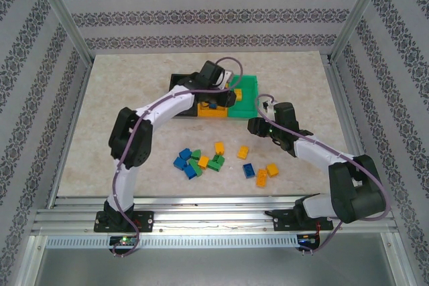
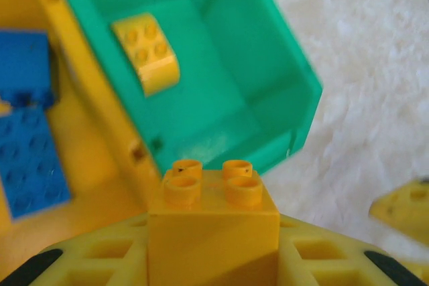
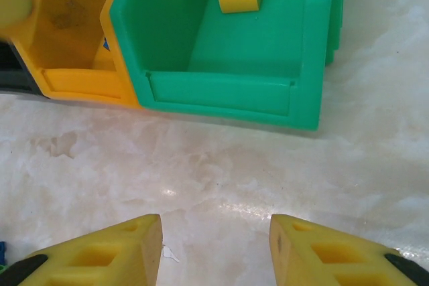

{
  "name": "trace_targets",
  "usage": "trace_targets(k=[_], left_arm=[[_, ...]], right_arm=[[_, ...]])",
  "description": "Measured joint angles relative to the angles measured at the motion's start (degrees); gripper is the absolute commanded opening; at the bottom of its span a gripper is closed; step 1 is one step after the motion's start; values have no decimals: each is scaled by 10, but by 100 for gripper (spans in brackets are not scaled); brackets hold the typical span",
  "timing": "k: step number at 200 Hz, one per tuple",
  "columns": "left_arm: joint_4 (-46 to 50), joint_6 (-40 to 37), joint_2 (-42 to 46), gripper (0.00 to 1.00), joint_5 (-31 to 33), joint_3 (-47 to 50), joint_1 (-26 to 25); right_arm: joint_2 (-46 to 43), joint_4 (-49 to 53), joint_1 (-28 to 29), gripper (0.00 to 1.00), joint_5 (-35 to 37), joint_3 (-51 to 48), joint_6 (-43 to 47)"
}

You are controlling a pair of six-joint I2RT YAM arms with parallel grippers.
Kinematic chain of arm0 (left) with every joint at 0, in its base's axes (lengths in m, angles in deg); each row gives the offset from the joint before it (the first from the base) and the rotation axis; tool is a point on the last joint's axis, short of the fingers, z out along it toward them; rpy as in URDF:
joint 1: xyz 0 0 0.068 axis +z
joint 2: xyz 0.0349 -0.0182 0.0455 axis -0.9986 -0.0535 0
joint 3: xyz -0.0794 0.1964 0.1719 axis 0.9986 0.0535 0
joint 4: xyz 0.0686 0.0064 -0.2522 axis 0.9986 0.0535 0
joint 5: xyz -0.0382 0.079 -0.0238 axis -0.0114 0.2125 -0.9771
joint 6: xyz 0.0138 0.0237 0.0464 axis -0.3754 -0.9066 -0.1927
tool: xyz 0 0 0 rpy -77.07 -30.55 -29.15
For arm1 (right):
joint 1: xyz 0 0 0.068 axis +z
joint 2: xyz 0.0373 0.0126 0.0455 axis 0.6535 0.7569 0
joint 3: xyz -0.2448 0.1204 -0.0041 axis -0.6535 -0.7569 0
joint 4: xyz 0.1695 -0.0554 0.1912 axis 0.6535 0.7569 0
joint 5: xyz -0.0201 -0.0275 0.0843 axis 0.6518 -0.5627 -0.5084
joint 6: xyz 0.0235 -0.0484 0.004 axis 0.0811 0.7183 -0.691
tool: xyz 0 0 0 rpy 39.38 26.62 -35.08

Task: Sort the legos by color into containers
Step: Place the lego in the container.

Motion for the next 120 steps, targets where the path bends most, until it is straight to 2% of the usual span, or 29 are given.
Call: trace_targets(k=[39, 66, 90, 120], left_arm=[[50, 9, -103, 64, 7, -179, -13], [91, 8, -142, 65, 17, -259, -20], [104, 8, -133, 65, 23, -242, -20], [89, 7, -67, 65, 32, -110, -20]], right_arm=[[0, 0, 0, 47, 0, 0, 0], [0, 0, 0, 47, 0, 0, 0], [0, 0, 0, 47, 0, 0, 0], [0, 0, 0, 47, -1, 0, 0]])
